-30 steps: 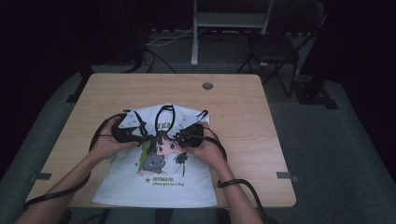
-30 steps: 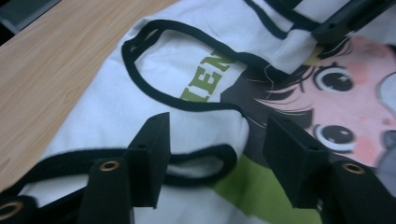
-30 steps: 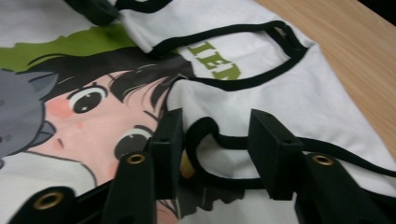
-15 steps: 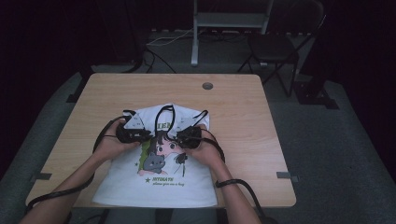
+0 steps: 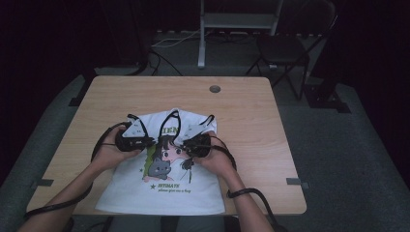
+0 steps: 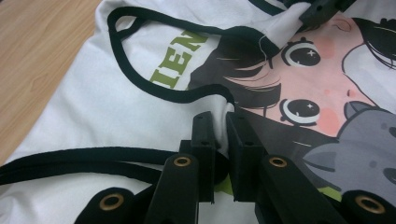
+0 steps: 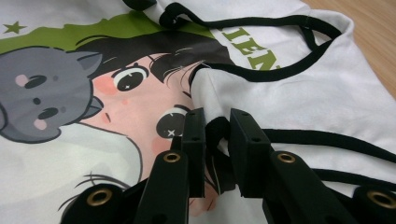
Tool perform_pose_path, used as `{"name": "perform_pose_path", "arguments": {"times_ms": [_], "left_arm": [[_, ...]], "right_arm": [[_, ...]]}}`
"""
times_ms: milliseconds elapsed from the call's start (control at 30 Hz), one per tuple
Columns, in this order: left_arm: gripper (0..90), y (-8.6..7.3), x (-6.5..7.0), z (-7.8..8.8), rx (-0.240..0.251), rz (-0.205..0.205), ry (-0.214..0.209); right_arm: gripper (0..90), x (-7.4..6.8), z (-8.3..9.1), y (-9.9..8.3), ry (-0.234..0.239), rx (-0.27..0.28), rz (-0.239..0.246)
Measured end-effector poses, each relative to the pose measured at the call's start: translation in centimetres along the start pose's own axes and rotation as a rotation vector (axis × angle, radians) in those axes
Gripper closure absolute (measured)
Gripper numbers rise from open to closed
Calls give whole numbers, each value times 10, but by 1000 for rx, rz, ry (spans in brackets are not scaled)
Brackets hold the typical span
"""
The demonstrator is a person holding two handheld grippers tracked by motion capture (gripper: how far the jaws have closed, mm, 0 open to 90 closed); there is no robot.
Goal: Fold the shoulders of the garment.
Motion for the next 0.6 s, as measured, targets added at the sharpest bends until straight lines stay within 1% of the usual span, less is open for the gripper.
{"name": "perform_pose_path", "arguments": {"times_ms": [67,100,167,200,233,300,367,433,467,533,567,600], "left_arm": [[809,-1,-1,-2,-1,4,6],[792,-2,-1,-3,1,11,4],[735,-3,-1,-4,9,9,6],[702,-3,-1,-3,16,11,-2],[667,-3,-1,-2,31,21,-9],[573,-1,-3,1,62,38,-12],[507,1,-8,4,97,74,-18],[461,3,-14,6,133,127,-7],[438,4,-18,7,143,149,2],[426,5,-25,8,156,196,34],[425,5,-28,7,148,218,57],[423,3,-31,6,126,224,74]], "right_arm": [[754,2,-1,-1,-3,-4,-10],[744,2,-2,-2,-1,-13,-7],[714,1,-5,-3,4,-33,6],[688,1,-5,-3,4,-38,12],[657,1,-4,-3,-1,-34,11],[621,5,2,-1,-2,9,-18],[566,10,9,4,-8,62,-78],[536,19,12,9,-26,112,-137],[521,23,12,11,-33,129,-152],[500,30,10,14,-76,134,-181],[497,32,7,15,-89,126,-191],[491,33,3,15,-104,111,-189]]}}
Point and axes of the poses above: each handheld gripper's, and its own axes: z roughly backward along the jaws, y roughly out of its top, x roughly to its right, the point moved 2 cm from there along -z, roughly forward along the jaws, and after that the axes turned 8 degrees about x, right-handed, at the moved point
